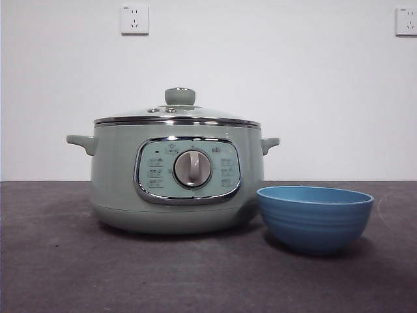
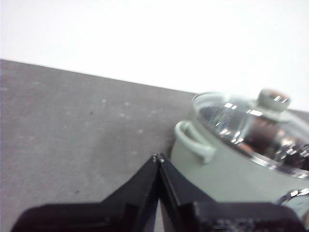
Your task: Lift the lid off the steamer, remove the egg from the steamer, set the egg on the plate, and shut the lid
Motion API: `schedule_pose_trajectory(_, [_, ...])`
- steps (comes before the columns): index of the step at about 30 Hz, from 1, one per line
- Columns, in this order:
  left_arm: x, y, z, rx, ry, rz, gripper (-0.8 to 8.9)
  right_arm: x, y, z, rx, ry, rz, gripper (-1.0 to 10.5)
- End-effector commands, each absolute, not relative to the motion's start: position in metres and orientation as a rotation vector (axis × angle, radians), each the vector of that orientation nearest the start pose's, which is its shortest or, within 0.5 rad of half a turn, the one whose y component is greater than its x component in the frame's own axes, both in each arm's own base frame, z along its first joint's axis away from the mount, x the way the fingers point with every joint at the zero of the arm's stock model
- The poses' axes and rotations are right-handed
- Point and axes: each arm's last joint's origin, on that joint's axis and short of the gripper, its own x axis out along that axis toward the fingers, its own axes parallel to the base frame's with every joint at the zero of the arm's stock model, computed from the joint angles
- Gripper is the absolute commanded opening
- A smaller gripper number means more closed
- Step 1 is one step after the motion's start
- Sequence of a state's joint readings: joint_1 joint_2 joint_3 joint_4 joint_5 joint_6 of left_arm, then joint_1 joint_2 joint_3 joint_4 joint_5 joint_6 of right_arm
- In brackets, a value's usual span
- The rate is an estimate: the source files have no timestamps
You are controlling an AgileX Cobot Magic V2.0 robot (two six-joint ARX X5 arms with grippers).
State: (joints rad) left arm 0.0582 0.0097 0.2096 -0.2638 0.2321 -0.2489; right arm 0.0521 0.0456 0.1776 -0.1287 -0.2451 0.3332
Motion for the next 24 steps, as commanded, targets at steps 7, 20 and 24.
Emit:
schedule_pose_trajectory(7, [0.061,-0.007,0.26,-0.259,0.103,-0.296,-0.06,0.085,0.015,0.267,0.266,0.169,0.405,-0.1])
schedule_pose_trajectory(20, [0.053,-0.013,0.318,-0.179,0.305,-0.509,-0.06,0.104,0.023,0.343,0.091,0.486,0.692,-0.1])
schedule_pose_trajectory(24, [0.054,-0.013,0.33,-0.137,0.394,-0.519,-0.06,0.107,0.025,0.352,0.061,0.583,0.739,-0.1])
